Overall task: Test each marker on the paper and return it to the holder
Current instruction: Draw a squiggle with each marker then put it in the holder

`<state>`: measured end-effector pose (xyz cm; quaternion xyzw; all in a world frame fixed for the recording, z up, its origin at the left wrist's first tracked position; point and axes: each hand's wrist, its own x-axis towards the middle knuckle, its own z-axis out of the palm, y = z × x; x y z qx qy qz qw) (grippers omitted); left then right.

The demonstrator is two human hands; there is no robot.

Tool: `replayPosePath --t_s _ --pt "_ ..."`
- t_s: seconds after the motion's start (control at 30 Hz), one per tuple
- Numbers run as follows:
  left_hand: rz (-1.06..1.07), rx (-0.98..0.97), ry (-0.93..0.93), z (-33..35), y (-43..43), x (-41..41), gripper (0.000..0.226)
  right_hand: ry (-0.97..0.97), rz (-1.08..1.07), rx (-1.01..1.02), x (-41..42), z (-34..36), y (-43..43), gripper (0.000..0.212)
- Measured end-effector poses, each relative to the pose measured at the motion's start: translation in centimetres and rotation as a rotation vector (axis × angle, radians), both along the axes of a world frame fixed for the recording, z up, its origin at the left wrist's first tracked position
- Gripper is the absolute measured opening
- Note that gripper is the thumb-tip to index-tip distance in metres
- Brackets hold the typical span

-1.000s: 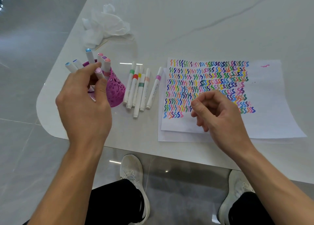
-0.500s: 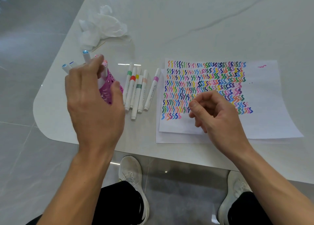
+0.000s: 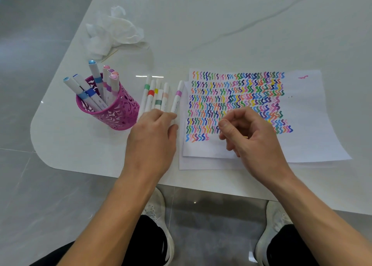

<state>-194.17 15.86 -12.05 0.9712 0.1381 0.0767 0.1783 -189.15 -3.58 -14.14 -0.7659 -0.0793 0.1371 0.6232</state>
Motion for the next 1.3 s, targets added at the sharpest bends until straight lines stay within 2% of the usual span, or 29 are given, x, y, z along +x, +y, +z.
replayPosePath --t_s 0.33,0.6,0.77,0.9,1.1,1.3 --pt "0.179 0.091 0.072 -0.4 -1.0 0.7 0.027 0.009 -0.008 0.016 0.0 0.0 -0.7 0.006" --pt "0.158 0.121 0.107 -0.1 -1.5 0.4 0.03 0.01 0.017 0.012 0.0 0.0 -0.5 0.007" --pt "0.177 0.011 -0.012 0.8 -1.7 0.3 0.026 0.007 0.038 -0.003 0.0 0.2 -0.4 0.006" --pt "0.097 -0.189 -0.086 1.3 -2.3 0.2 0.023 0.0 0.054 -0.019 0.0 0.1 -0.4 0.008" --pt "-0.051 -0.453 -0.01 0.4 -3.2 0.2 0.019 0.006 0.035 0.013 -0.1 -0.3 -0.2 0.016" --pt "-0.094 -0.605 0.014 0.1 -3.8 0.2 0.018 -0.004 -0.023 0.025 0.2 -0.3 -0.4 0.023"
